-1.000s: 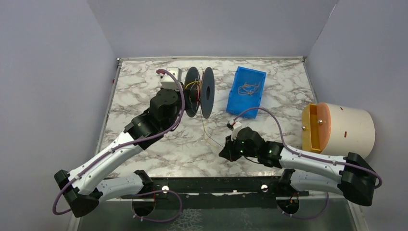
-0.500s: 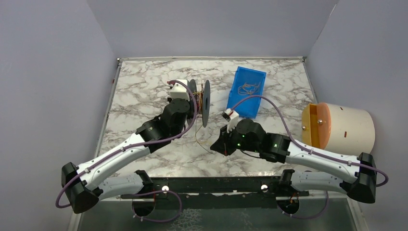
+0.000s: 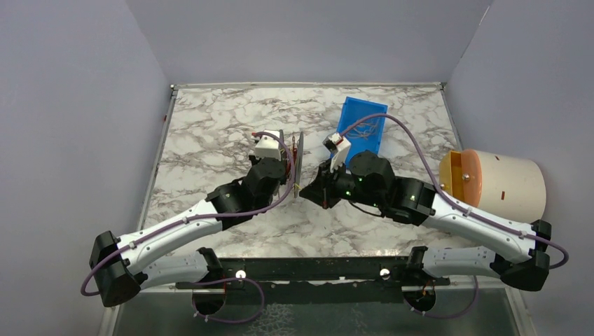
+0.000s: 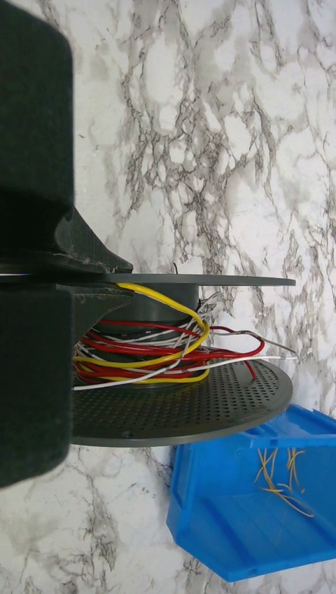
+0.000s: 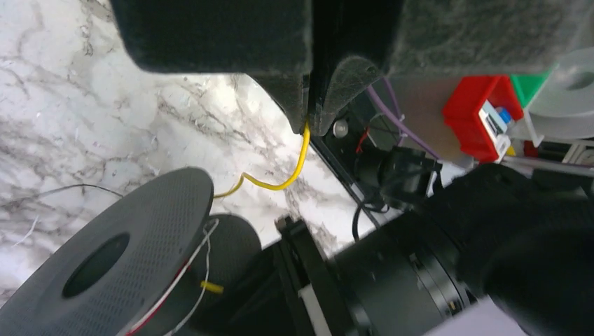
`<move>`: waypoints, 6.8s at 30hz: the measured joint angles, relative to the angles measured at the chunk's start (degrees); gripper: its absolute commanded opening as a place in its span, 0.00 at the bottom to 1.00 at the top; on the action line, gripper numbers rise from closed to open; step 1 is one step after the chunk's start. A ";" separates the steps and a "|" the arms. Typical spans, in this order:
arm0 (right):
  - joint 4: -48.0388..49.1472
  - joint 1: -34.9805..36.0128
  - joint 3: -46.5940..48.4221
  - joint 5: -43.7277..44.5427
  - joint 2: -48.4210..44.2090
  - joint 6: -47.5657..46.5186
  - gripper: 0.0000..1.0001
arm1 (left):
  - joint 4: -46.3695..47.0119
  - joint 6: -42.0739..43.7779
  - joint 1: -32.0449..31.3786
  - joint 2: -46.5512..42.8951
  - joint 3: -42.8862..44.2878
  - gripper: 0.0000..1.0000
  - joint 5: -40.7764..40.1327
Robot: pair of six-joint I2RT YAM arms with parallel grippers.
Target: Wrap the cables
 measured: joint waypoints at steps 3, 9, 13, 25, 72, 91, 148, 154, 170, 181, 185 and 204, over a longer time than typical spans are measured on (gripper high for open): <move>-1.62 0.00 3.65 2.10 1.60 -1.07 0.01 | 0.00 -0.15 -0.74 -0.24 -0.57 0.00 -0.42; -2.86 0.00 7.65 6.19 3.32 -3.06 0.01 | 0.00 -0.20 -2.34 -1.57 -1.84 0.00 -0.96; -4.57 0.00 11.26 9.60 4.63 -5.25 0.01 | -0.48 0.28 -3.06 -2.23 -2.51 0.00 -0.83; -5.35 -0.07 19.17 17.27 9.44 -18.47 0.01 | -5.05 7.69 -3.45 -7.41 -2.49 0.00 9.49; 20.15 -22.14 -26.29 -28.96 -11.89 -13.99 0.01 | -18.36 14.36 -3.45 -30.08 5.07 0.00 39.89; 46.03 -22.80 -35.93 -49.22 -15.63 -3.78 0.01 | -1.18 7.52 -3.52 -31.26 -0.59 0.00 46.69; 43.43 -23.65 -23.45 -48.65 -9.86 0.15 0.01 | 8.07 5.09 -2.75 -23.76 2.86 0.00 45.97; 43.82 -23.63 -25.51 -48.83 -9.53 0.13 0.01 | 7.69 4.94 -3.06 -24.50 1.14 0.00 45.94; 47.43 -23.37 -36.68 -46.42 -12.90 1.20 0.01 | 6.21 4.76 -3.67 -22.69 0.17 0.00 45.57; 48.70 -23.37 -39.65 -43.82 -14.71 2.89 0.17 | 6.34 5.07 -3.69 -22.60 0.28 0.00 44.35; 48.46 -23.37 -39.65 -43.17 -14.97 2.78 0.21 | 6.38 5.07 -3.69 -22.49 0.39 0.00 43.98; 36.39 -23.37 -40.81 -28.28 -25.05 -2.16 0.34 | 5.62 9.81 -3.72 -24.90 3.08 0.00 32.48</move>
